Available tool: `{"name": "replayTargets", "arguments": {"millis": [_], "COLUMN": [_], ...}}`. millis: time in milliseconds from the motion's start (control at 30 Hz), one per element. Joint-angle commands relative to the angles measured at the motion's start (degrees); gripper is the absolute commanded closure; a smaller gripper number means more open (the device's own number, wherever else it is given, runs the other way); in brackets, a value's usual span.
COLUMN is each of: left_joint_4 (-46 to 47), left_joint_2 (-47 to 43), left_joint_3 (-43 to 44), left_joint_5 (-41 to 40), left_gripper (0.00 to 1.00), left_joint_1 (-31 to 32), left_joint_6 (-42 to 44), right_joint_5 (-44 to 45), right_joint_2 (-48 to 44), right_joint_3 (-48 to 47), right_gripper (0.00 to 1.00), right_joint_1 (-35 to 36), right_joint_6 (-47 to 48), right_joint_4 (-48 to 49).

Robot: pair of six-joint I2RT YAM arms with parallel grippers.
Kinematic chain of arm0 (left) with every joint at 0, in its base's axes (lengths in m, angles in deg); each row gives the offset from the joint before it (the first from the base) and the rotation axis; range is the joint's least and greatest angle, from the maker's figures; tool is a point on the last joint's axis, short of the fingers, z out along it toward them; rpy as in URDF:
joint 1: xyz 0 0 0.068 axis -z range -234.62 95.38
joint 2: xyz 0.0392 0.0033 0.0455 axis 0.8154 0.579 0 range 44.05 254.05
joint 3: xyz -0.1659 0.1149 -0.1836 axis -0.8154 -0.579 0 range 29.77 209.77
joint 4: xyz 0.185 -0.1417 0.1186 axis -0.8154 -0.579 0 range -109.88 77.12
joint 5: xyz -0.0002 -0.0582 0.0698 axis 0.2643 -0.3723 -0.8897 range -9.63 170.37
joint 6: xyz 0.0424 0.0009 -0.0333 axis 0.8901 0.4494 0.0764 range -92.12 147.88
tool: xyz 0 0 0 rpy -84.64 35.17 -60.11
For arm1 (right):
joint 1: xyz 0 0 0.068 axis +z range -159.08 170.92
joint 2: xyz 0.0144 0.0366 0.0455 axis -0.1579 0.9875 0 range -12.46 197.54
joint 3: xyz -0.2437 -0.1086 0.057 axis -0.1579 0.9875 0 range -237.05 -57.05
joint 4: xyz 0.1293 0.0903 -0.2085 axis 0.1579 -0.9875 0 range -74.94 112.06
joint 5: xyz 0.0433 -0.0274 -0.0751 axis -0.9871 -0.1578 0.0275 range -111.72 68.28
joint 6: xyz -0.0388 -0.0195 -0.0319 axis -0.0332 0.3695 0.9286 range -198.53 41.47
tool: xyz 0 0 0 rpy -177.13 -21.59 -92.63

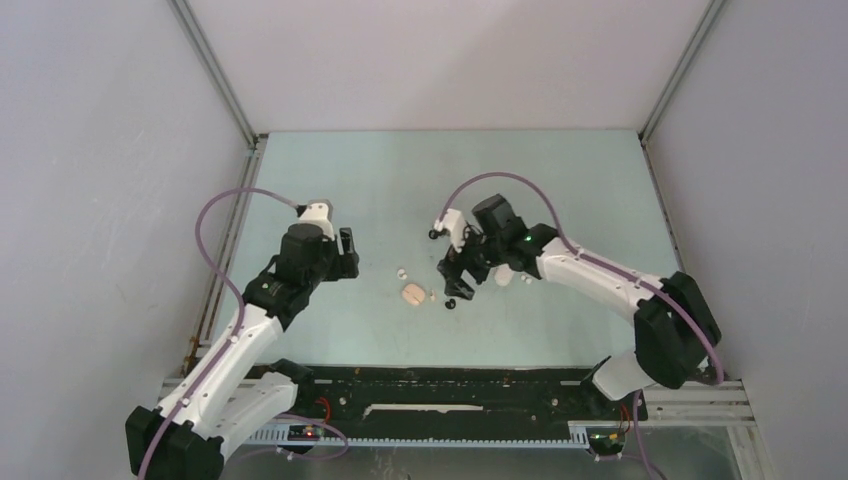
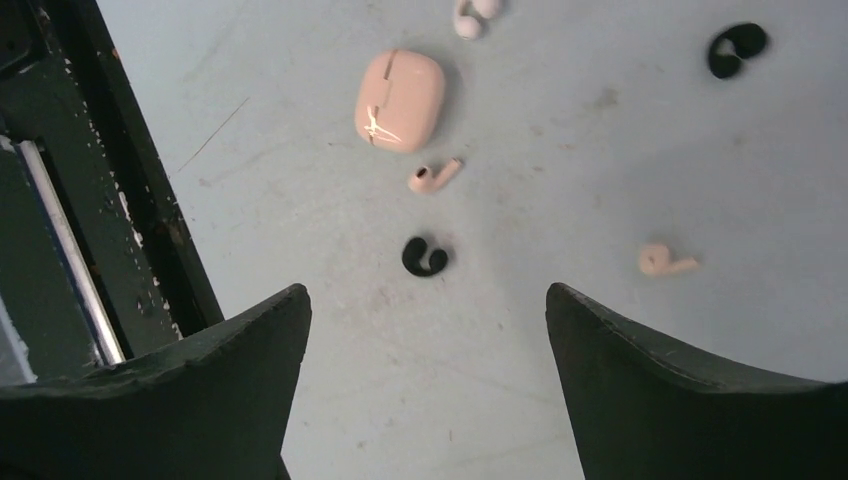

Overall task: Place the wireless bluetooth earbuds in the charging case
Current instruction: Pick up the charging case at the center of the board.

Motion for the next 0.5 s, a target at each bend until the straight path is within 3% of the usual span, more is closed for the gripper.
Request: {"name": "replayTargets", "arguments": {"millis": [0, 200, 467], "left_joint_4": [0.7, 0.3, 0.6], "left_joint_2": [-0.3, -1.7, -1.1], "left_joint_3": [2.0, 2.2, 1.9], "left_joint_5": [-7.4, -11.8, -9.9], "left_gripper": [0.23, 0.21, 0.18], "left_joint_1": [-1.2, -2.1, -2.9], "left_joint_6": [-1.0, -1.4, -1.9], "right_joint_5": [7.6, 18.0, 19.1], "right_joint_2": [4.7, 14.9, 24.9], "right_joint_3": [-2.9, -9.7, -19.0], "right_gripper": [0.1, 0.2, 0.22], "right_joint_1": [6.3, 12.7, 15.0], "right_joint_6": [-3.7, -8.7, -10.3], "right_joint_4": [9.1, 9.4, 5.4]}}
